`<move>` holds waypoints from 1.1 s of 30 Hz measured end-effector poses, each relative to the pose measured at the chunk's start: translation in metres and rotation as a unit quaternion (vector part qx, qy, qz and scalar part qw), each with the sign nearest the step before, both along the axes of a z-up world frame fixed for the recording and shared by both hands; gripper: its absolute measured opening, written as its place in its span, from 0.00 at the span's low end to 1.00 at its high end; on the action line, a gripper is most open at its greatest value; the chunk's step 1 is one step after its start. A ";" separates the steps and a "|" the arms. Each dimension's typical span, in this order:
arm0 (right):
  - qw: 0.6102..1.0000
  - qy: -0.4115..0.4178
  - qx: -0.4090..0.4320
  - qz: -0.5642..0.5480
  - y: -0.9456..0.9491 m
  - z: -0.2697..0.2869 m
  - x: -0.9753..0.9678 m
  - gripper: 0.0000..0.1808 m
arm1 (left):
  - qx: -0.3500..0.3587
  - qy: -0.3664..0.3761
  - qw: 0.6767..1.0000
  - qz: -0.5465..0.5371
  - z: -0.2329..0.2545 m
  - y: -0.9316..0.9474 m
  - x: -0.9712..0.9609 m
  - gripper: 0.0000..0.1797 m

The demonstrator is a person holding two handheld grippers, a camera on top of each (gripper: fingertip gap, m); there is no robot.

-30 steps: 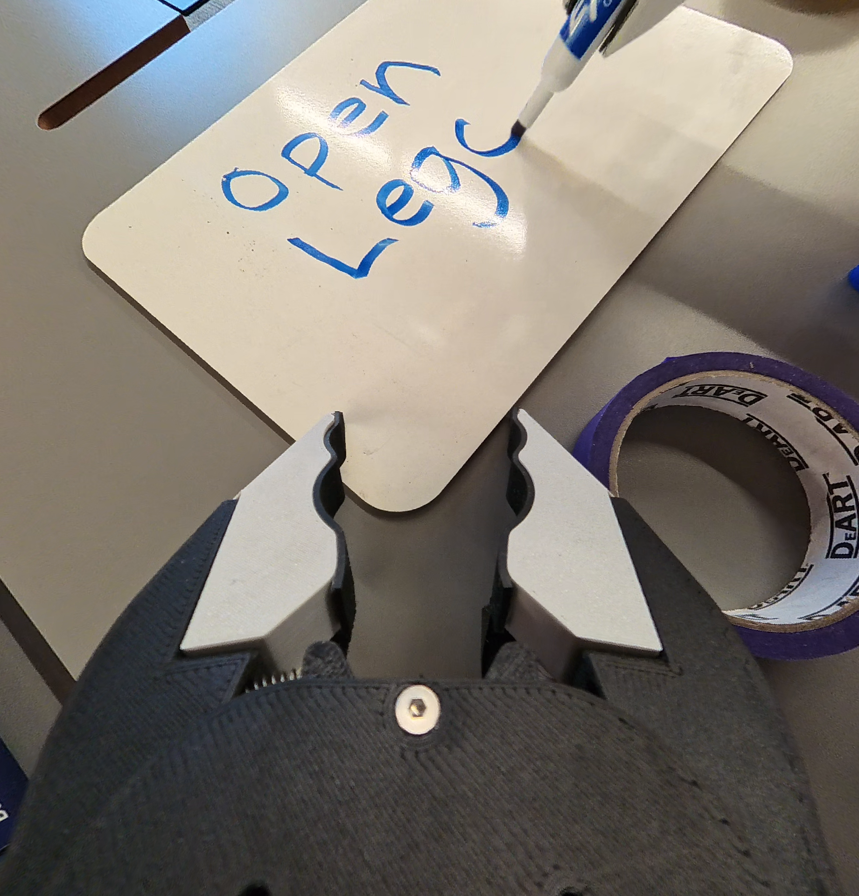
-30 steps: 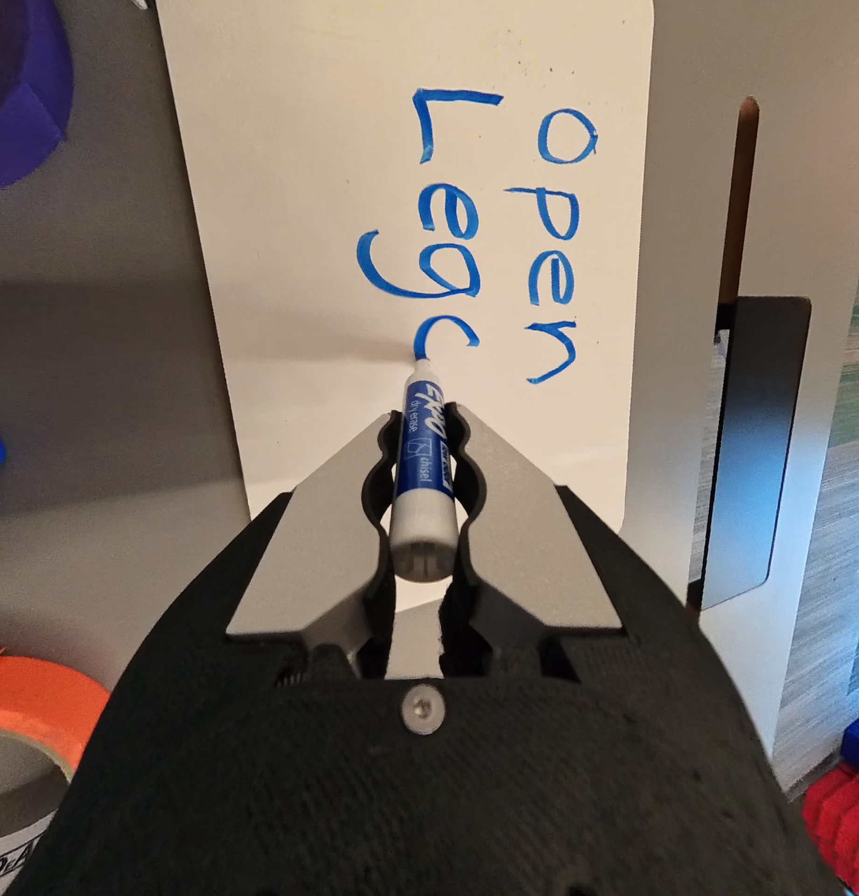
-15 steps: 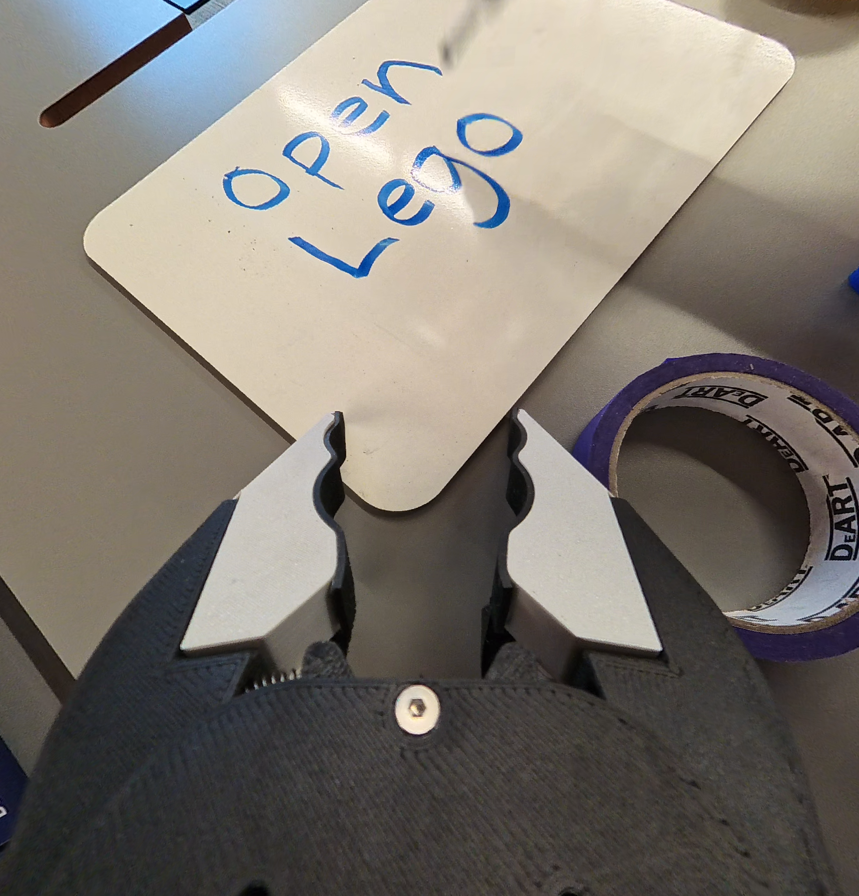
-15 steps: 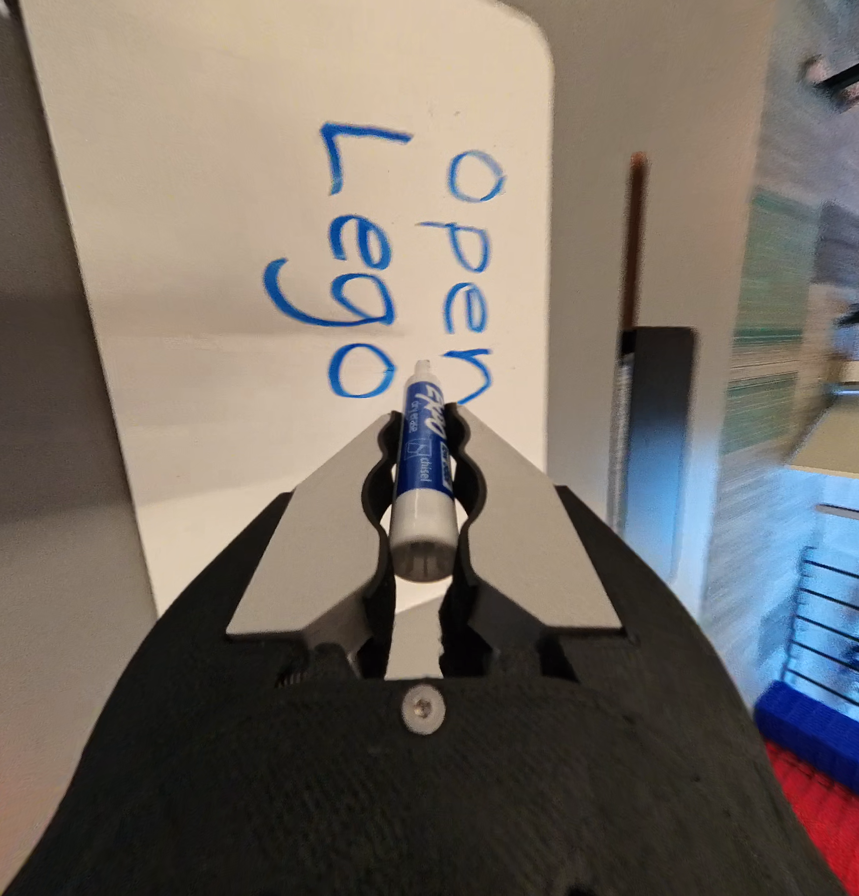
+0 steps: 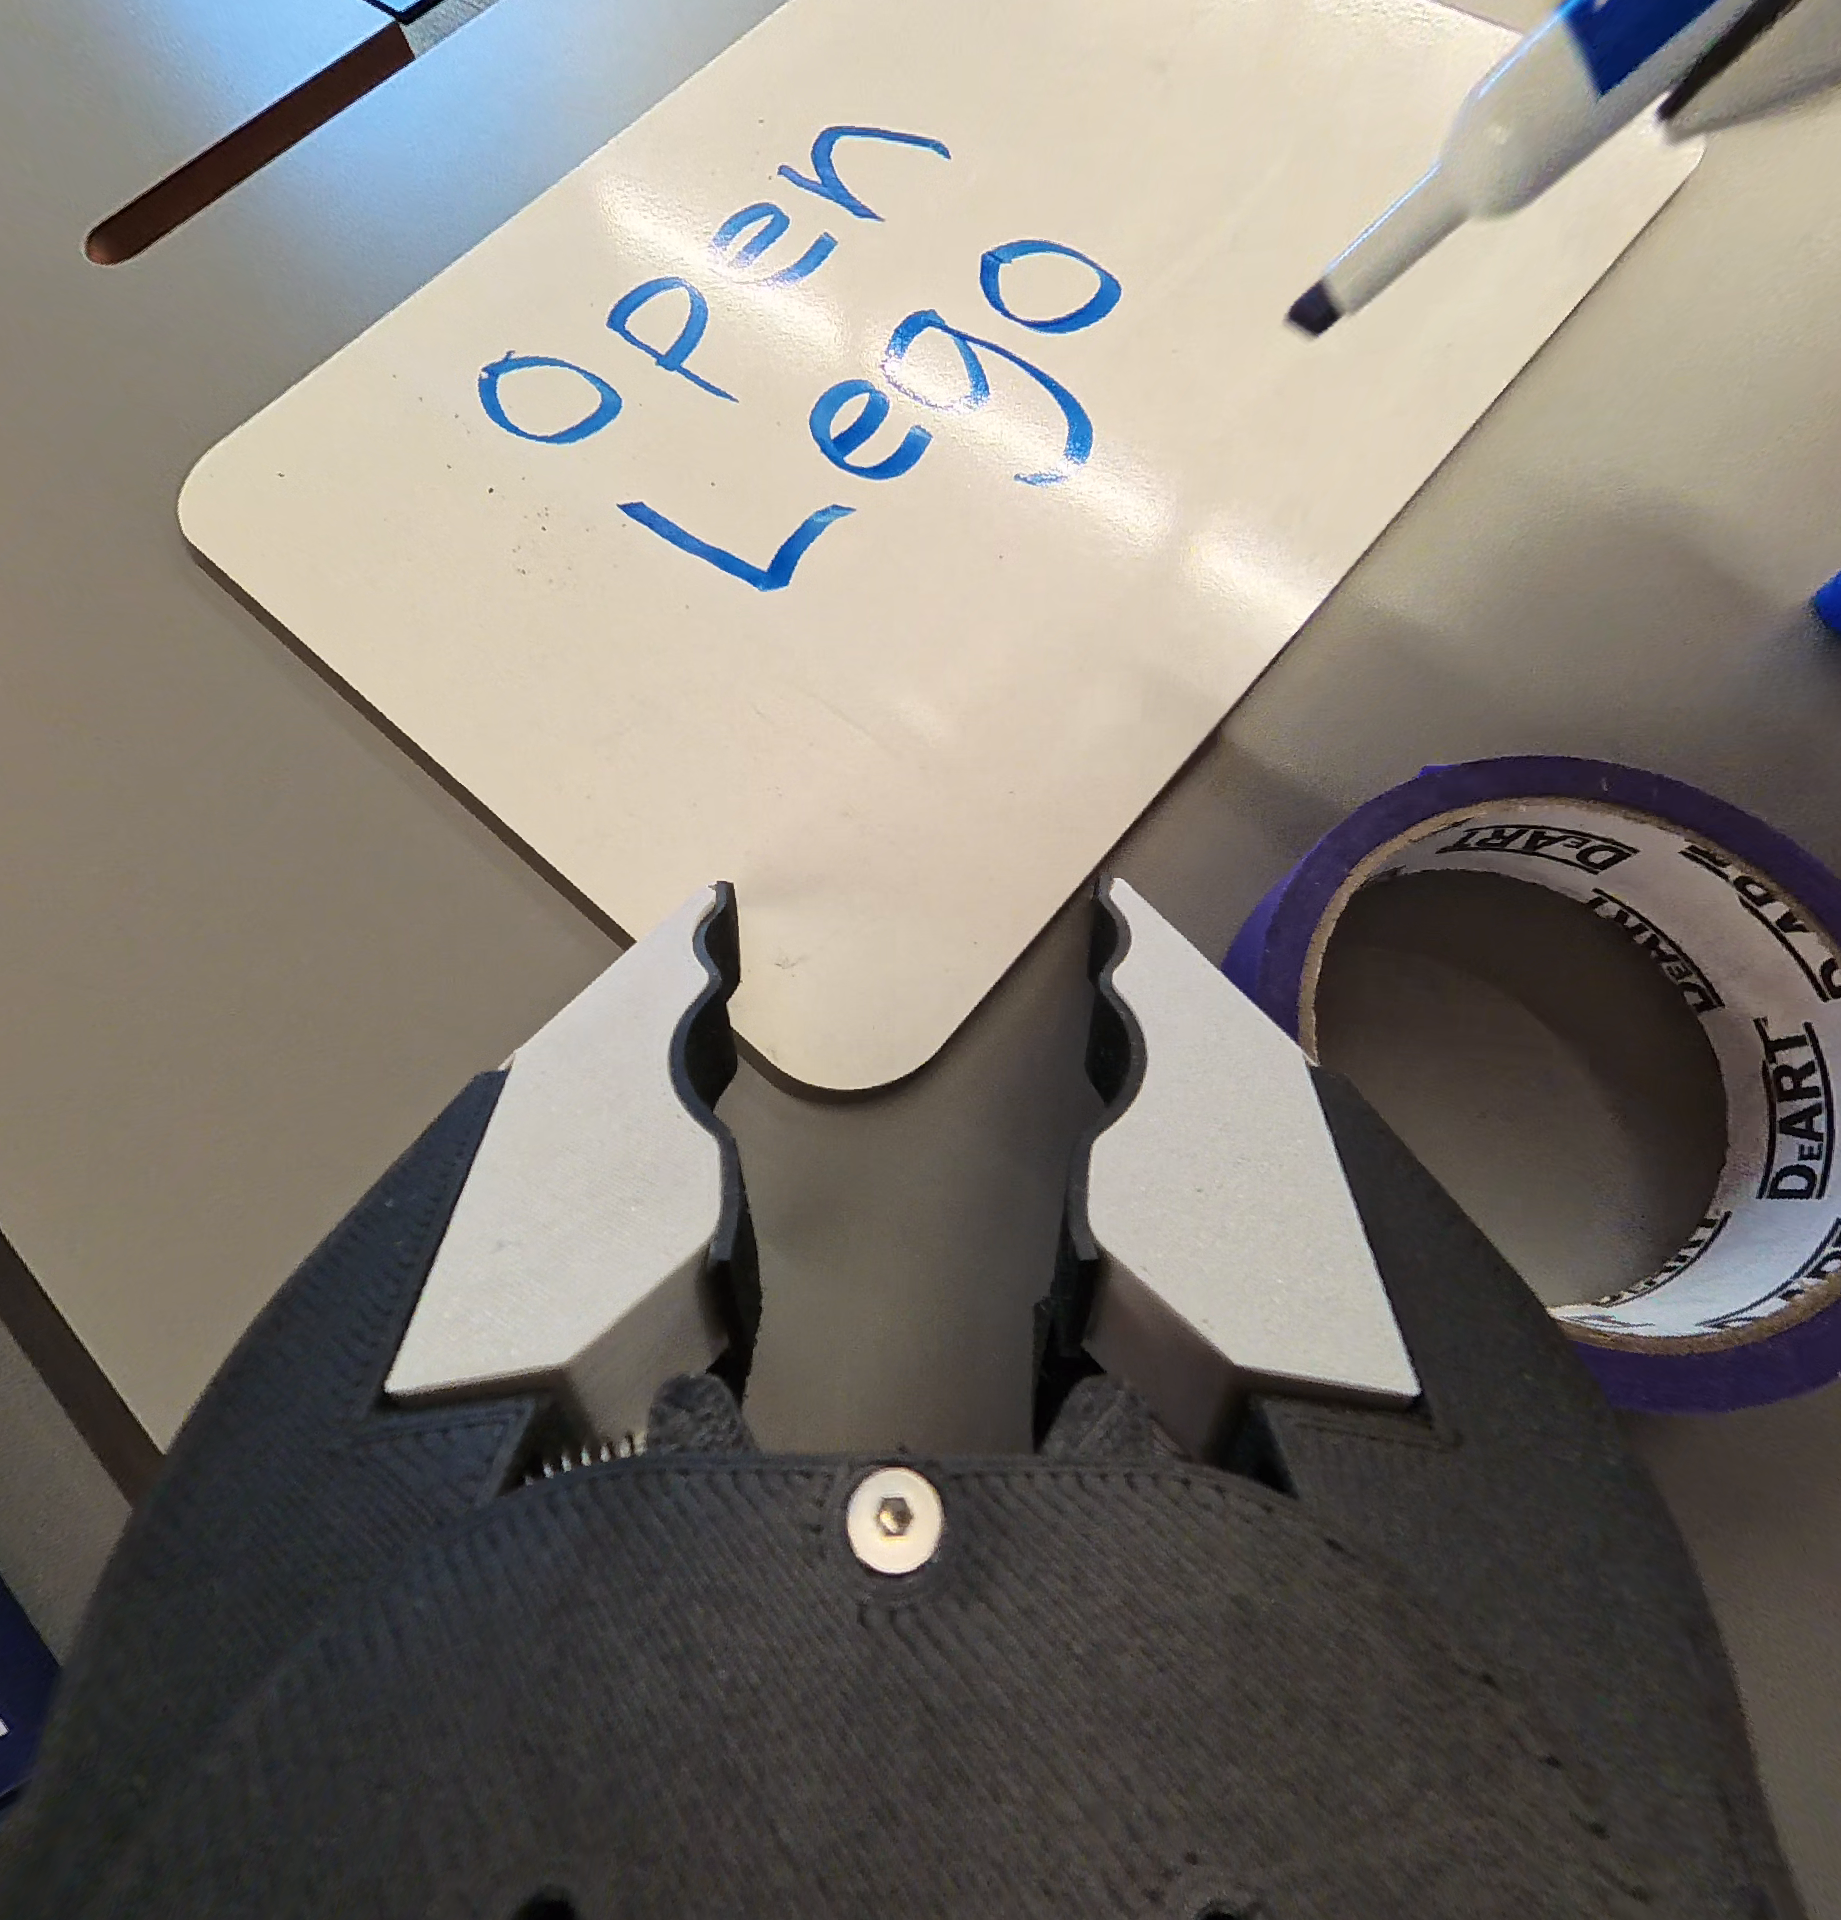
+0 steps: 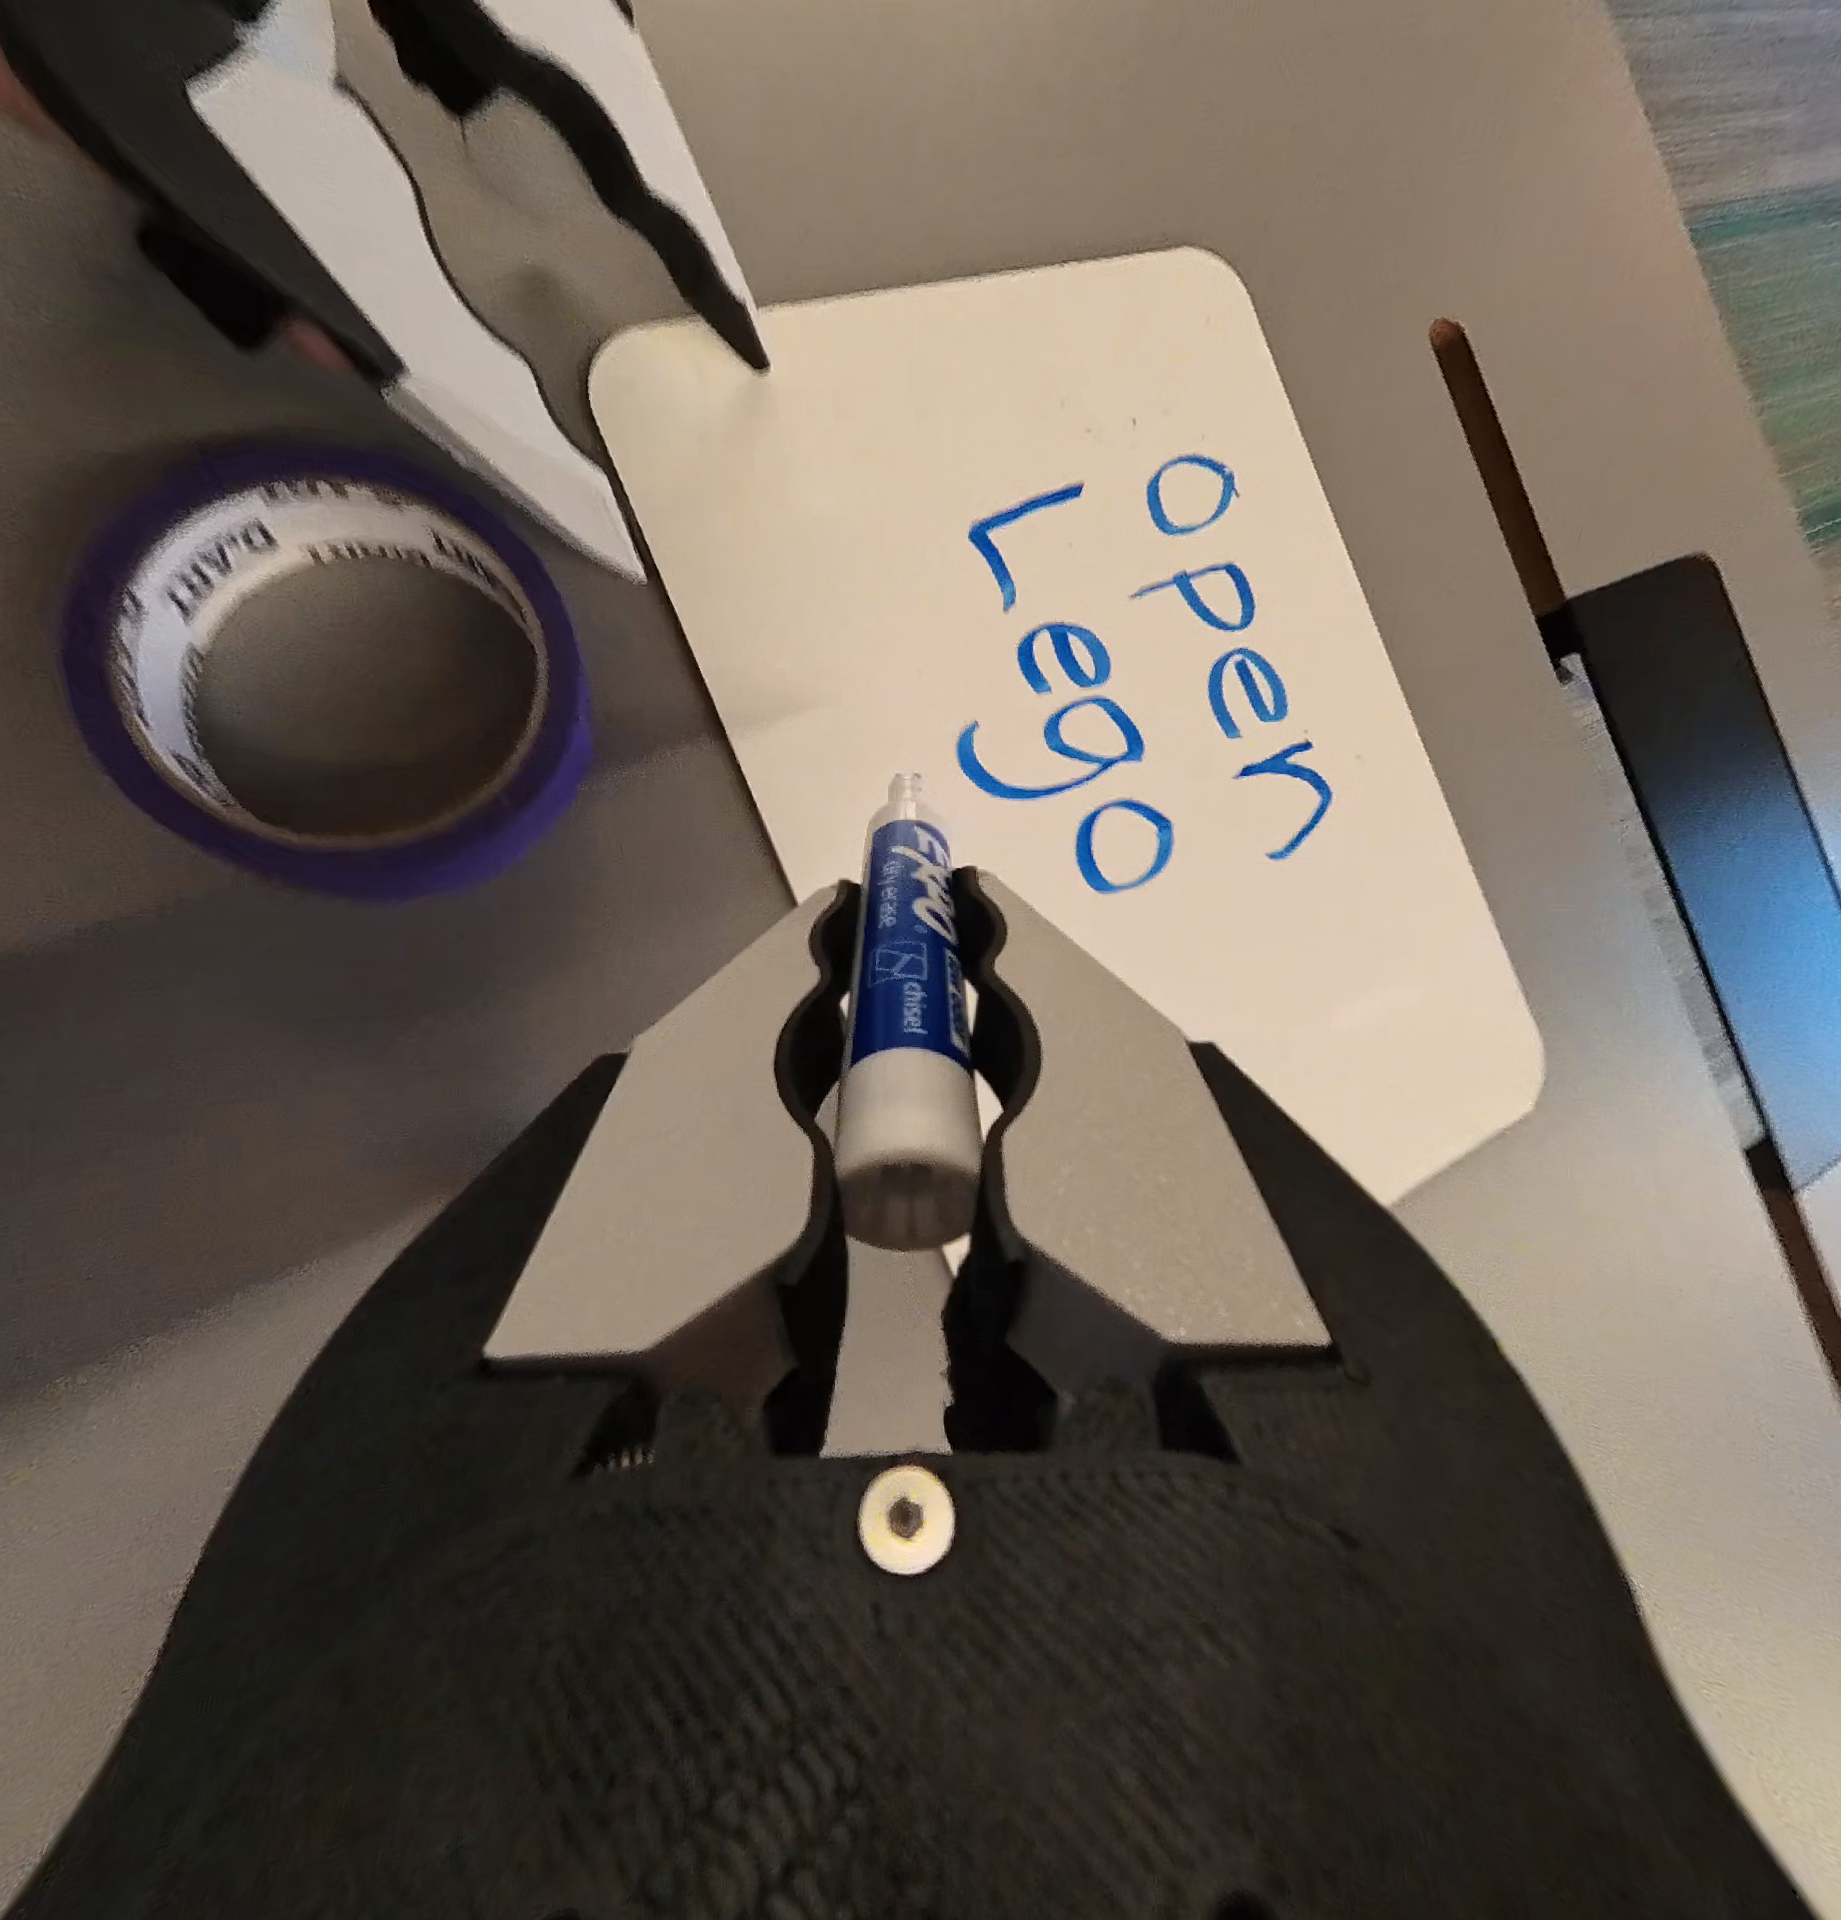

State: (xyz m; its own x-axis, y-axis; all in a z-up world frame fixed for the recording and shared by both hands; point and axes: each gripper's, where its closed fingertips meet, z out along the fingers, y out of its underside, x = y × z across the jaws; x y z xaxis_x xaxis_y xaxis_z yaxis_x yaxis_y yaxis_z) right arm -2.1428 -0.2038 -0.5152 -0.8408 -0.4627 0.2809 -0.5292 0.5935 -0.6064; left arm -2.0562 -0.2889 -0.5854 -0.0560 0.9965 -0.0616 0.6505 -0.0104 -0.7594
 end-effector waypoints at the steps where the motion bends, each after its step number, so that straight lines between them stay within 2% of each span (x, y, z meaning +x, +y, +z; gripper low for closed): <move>1: 1.000 -0.013 -0.005 -0.007 -0.003 0.000 0.005 0.10 | 0.000 0.000 1.000 0.000 0.000 0.000 0.000 0.37; 10: 0.999 -0.001 0.031 -0.018 -0.041 -0.020 0.021 0.10 | -0.001 0.000 1.000 0.000 0.000 0.000 0.000 0.38; 14: 0.998 0.057 0.033 -0.004 -0.048 -0.024 0.015 0.10 | -0.001 0.000 1.000 0.000 0.000 0.000 0.000 0.38; 33: 0.996 0.069 0.052 0.014 -0.056 -0.032 0.021 0.10 | -0.001 0.000 1.000 0.000 0.000 0.000 -0.001 0.38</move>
State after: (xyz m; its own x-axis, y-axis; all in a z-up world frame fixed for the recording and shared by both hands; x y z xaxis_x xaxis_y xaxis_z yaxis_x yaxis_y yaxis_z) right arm -2.1215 -0.2598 -0.5469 -0.7844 -0.5175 0.3420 -0.6199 0.6338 -0.4627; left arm -2.0567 -0.2894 -0.5855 -0.0569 0.9963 -0.0645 0.6500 -0.0121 -0.7599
